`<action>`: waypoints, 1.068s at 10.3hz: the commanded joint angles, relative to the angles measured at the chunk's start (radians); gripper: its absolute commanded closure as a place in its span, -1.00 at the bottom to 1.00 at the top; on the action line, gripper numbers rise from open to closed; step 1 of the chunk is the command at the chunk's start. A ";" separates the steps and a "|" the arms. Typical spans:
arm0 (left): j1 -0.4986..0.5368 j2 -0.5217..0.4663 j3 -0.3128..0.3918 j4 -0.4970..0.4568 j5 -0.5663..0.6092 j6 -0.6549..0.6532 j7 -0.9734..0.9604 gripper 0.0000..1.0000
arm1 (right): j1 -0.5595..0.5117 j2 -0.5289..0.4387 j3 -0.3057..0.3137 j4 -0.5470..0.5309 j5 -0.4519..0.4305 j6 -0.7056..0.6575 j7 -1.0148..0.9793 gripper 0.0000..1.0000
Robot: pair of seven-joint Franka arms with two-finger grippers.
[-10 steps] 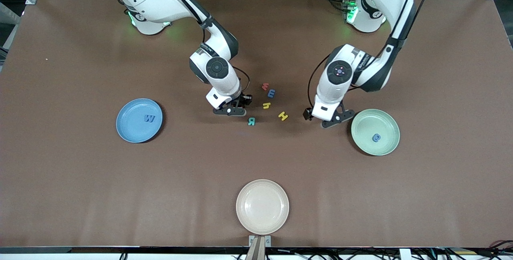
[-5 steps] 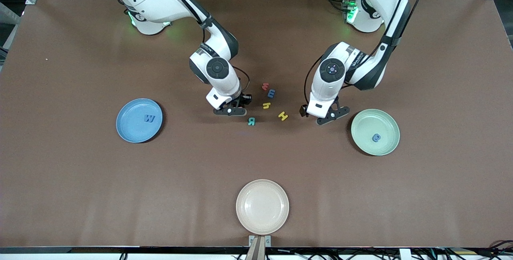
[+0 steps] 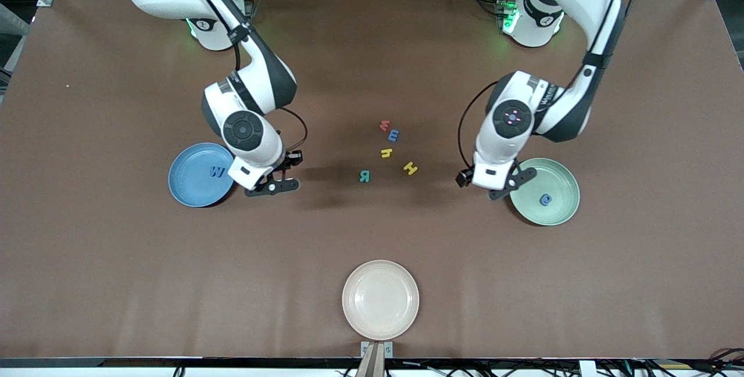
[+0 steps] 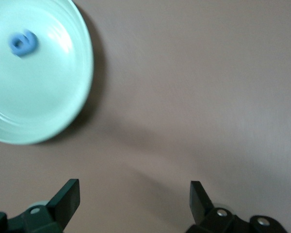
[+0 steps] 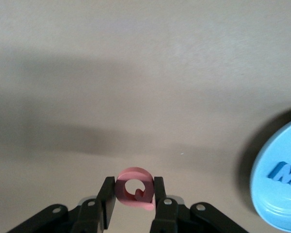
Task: Sort uppercase to blue plate, lowercase to green plate
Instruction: 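Move the pink Q onto the blue plate with the right gripper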
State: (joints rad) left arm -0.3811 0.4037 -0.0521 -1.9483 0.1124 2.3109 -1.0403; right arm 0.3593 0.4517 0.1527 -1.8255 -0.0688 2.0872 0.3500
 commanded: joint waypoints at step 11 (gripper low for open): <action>0.016 0.139 -0.019 0.279 -0.039 -0.361 -0.063 -1.00 | -0.043 0.028 -0.352 -0.080 -0.008 -0.027 -0.810 0.18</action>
State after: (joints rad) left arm -0.3373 0.4216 -0.0701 -1.7085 0.0958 1.9144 -1.0735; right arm 0.3132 0.4657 -0.1736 -1.9024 -0.0731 2.0489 -0.3983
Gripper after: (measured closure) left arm 0.000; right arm 0.630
